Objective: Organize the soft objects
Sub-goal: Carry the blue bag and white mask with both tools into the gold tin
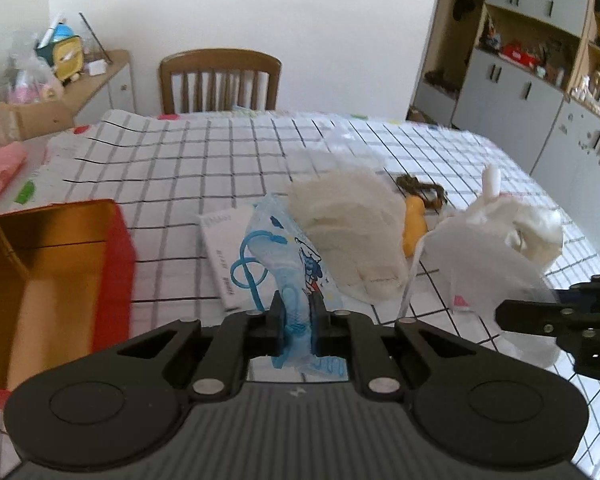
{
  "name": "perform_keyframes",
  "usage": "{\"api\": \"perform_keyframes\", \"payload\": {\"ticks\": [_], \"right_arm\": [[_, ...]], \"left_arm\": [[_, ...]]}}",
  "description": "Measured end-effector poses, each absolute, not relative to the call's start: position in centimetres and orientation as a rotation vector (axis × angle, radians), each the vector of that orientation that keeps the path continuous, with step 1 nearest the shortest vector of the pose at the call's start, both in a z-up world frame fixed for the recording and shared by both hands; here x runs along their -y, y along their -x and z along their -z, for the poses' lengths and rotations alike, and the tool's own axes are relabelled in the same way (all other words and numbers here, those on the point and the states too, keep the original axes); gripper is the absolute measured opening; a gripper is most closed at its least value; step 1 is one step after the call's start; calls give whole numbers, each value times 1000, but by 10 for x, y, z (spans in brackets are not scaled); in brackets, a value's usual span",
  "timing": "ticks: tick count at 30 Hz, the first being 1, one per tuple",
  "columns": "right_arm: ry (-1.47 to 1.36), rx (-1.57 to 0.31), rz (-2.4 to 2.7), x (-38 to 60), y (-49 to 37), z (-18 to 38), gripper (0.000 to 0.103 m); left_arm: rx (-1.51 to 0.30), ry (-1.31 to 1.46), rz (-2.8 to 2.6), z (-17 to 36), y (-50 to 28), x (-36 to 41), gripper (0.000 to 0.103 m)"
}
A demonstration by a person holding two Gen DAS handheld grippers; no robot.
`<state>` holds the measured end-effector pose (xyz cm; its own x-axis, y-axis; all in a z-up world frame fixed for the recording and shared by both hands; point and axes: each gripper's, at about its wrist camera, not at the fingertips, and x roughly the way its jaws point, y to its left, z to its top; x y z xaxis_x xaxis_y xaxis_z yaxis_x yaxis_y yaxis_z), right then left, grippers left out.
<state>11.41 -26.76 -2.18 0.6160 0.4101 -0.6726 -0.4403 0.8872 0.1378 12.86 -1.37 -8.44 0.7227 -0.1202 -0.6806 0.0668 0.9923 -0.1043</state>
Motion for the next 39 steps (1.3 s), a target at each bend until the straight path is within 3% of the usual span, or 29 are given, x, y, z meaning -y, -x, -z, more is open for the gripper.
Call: {"api": "perform_keyframes", "payload": {"ticks": [22, 39], "right_arm": [[28, -732, -762, 115, -130, -27, 16], [45, -909, -786, 16, -168, 15, 16]], "left_arm": [[-690, 130, -140, 35, -85, -122, 11], [-812, 71, -216, 66, -118, -176, 11]]}}
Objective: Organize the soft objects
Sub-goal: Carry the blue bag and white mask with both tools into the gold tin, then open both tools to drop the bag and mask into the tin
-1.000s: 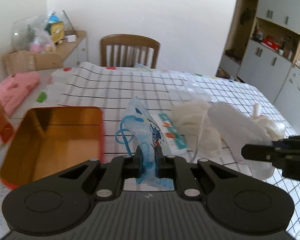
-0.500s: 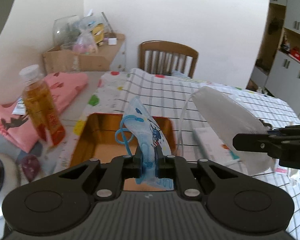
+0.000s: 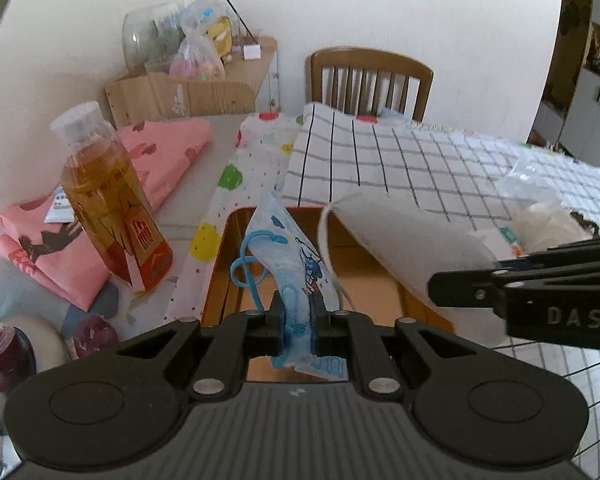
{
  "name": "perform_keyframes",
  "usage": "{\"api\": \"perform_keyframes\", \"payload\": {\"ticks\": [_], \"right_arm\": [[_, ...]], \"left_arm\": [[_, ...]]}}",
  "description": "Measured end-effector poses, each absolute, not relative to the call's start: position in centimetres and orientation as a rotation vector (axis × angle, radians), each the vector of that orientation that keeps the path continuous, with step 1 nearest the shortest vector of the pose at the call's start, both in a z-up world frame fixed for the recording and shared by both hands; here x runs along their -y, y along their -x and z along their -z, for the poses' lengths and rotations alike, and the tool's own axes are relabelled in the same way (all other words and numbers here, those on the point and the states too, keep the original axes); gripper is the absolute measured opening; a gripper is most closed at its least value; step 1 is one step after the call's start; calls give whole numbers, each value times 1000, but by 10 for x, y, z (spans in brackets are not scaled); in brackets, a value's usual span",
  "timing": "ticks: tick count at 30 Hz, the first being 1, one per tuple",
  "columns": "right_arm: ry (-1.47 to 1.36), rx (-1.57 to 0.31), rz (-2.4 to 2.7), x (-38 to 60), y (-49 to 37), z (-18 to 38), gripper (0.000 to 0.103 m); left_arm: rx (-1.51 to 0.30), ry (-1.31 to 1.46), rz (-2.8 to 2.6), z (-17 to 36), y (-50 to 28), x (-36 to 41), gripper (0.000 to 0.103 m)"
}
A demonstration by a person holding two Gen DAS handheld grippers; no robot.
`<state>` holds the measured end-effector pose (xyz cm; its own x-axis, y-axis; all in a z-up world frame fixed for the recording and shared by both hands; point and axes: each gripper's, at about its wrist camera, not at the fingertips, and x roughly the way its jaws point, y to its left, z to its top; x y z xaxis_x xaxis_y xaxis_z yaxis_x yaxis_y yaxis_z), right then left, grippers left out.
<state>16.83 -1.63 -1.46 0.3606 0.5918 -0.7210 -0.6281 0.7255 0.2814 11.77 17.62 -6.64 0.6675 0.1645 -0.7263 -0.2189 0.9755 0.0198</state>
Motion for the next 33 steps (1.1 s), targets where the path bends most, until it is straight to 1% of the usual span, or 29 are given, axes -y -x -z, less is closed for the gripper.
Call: {"api": "perform_keyframes", "payload": {"ticks": [8, 12, 19, 27, 29, 30, 31, 33], "right_arm": [[125, -956, -821, -10, -176, 38, 16], [204, -949, -826, -18, -176, 47, 17], [282, -947, -825, -20, -179, 56, 23], [396, -885, -860, -22, -171, 56, 26], [418, -871, -871, -21, -169, 56, 28], [428, -862, -877, -21, -168, 55, 30], [437, -852, -881, -21, -167, 54, 31], [446, -841, -887, -20, -166, 53, 33]], "left_arm": [[-894, 104, -208, 91, -133, -183, 11], [-922, 104, -206, 100, -139, -182, 11], [-970, 121, -198, 112, -148, -184, 11], [-993, 121, -210, 119, -153, -184, 12], [-999, 118, -219, 119, -153, -184, 14], [-999, 115, -227, 120, -153, -185, 18], [-999, 115, -236, 120, -153, -185, 24], [-993, 120, -245, 118, -152, -187, 31]]}}
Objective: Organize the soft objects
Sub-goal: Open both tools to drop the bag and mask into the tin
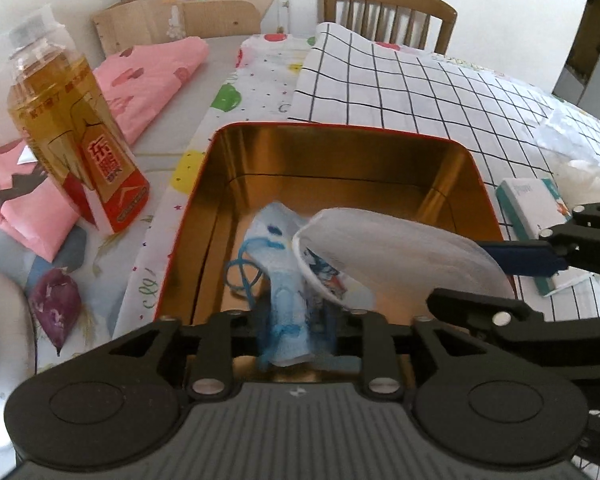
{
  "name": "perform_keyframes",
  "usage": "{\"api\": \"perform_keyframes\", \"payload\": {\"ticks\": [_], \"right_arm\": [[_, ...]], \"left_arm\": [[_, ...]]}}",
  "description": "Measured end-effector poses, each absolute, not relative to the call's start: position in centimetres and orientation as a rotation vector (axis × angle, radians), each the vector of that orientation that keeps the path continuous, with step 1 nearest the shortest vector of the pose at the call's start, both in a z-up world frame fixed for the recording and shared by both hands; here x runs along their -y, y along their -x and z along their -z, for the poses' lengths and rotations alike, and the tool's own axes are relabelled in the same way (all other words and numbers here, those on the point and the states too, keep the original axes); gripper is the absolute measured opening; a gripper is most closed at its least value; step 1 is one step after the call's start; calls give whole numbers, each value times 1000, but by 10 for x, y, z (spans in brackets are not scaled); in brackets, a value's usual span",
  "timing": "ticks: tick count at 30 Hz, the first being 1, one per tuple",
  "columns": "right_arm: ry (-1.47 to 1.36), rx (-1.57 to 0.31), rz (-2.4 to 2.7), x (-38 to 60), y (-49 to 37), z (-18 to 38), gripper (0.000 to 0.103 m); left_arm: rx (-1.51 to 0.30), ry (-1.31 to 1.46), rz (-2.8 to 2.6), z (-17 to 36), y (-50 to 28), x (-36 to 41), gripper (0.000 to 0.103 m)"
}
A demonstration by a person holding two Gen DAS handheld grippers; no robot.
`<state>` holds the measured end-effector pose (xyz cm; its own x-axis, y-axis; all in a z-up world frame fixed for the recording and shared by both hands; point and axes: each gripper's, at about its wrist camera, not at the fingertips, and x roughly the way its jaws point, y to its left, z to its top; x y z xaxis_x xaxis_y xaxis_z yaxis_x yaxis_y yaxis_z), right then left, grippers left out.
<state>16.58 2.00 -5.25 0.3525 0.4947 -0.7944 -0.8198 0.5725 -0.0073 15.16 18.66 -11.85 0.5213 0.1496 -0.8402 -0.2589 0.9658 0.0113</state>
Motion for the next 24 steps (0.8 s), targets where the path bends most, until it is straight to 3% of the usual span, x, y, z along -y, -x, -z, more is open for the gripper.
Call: {"api": "perform_keyframes", "payload": {"ticks": [8, 10, 12, 24], "right_arm": [[414, -812, -903, -10, -163, 42, 45], [401, -805, -901, -6, -162, 38, 50], [384, -803, -900, -2, -162, 35, 51], [277, -747, -897, 33, -144, 3, 63]], "left_arm": [[-960, 114, -243, 106, -143, -184, 36], [-945, 111, -254, 101, -138, -184, 61], [-922, 111, -250, 96, -133, -184, 67], [-828, 111, -216, 60, -109, -166, 68]]}}
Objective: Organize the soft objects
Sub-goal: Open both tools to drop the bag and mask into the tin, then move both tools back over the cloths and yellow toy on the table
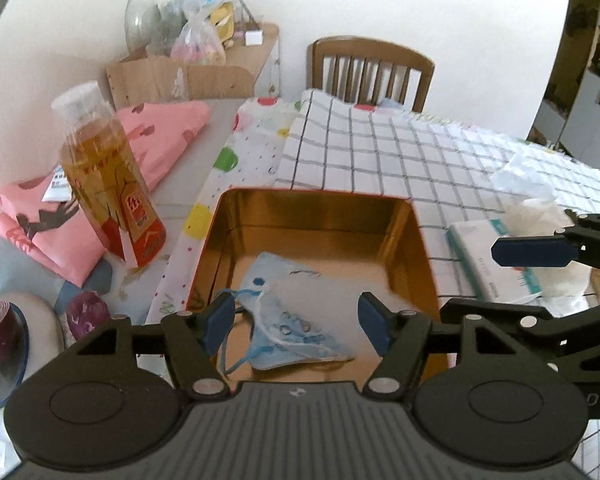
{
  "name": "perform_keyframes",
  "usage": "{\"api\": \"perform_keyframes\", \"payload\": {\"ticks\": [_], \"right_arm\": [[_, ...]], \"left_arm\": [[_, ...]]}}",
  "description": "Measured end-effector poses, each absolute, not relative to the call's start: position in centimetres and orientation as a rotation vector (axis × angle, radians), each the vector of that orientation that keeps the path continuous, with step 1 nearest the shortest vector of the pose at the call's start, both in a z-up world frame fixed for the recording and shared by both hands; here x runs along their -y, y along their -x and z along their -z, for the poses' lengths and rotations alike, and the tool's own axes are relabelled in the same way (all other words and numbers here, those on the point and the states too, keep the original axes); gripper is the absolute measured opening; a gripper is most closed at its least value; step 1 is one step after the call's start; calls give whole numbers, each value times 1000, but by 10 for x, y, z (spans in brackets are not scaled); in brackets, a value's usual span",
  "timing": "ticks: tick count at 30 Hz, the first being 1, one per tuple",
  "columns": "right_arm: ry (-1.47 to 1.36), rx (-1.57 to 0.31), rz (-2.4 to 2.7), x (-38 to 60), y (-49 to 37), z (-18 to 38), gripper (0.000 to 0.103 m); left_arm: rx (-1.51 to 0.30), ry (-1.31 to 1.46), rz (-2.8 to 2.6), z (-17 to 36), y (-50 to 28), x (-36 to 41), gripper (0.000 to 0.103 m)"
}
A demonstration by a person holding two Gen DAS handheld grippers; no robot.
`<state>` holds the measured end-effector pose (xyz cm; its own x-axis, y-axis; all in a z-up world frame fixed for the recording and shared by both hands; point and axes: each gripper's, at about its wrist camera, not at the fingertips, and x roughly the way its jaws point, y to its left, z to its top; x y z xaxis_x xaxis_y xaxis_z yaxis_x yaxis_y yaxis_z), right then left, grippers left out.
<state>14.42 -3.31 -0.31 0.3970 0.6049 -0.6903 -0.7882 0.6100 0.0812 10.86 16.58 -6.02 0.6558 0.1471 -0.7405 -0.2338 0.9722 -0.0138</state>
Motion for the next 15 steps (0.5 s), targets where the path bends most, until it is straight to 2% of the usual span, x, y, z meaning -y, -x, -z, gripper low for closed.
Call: {"api": "perform_keyframes", "payload": {"ticks": [5, 12, 15], "right_arm": [[245, -699, -891, 49, -131, -14, 64], [167, -661, -868, 79, -124, -32, 72], [140, -642, -852, 93, -120, -39, 75]], "left_arm": [[-779, 119, -191, 42, -100, -154, 68], [-720, 108, -140, 20, -90, -134, 68], [-703, 88, -125, 14, -87, -123, 73]]}}
